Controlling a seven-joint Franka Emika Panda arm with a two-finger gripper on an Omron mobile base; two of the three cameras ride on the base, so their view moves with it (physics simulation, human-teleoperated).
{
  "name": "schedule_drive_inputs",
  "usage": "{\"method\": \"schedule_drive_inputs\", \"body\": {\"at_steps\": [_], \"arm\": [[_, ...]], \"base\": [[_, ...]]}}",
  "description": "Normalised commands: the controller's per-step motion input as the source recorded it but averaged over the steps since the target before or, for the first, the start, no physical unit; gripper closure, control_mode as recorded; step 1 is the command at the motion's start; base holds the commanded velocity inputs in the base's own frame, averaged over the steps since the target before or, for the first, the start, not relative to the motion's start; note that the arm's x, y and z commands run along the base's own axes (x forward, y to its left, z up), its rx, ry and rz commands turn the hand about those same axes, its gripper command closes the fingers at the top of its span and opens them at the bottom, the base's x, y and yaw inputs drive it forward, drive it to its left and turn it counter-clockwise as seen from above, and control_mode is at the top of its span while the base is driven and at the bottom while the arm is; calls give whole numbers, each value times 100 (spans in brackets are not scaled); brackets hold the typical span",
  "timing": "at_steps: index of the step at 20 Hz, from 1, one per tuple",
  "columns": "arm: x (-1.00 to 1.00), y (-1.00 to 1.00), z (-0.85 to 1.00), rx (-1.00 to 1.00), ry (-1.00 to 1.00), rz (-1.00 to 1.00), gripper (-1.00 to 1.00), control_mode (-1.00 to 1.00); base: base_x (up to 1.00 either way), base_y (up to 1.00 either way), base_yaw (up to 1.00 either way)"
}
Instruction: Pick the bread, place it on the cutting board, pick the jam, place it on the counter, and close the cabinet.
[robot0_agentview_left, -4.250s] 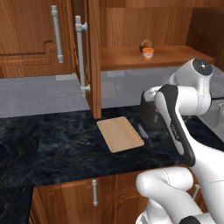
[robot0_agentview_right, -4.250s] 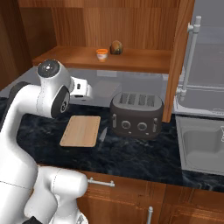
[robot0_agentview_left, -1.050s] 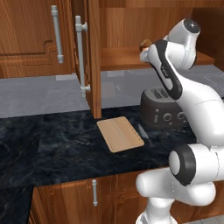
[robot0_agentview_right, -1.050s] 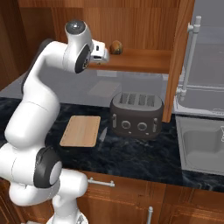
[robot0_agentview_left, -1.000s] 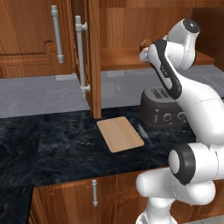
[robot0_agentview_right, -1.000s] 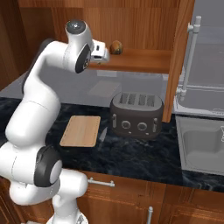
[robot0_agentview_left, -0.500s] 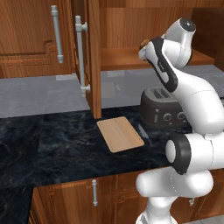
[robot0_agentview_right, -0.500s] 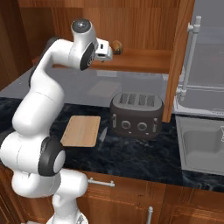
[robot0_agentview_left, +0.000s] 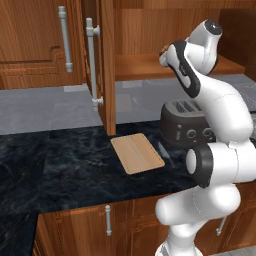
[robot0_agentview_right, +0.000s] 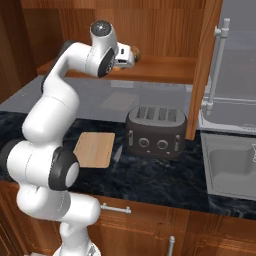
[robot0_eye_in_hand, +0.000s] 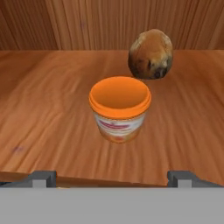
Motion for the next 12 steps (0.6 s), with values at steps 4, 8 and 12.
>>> {"method": "schedule_drive_inputs", "body": {"at_steps": [4, 8, 12], "arm": [[29, -2, 0, 0, 0, 0, -100, -100], [26, 0, 0, 0, 0, 0, -100, -100], [23, 0, 0, 0, 0, 0, -100, -100]], "base": [[0, 0, 0], [0, 0, 0], [0, 0, 0]]}}
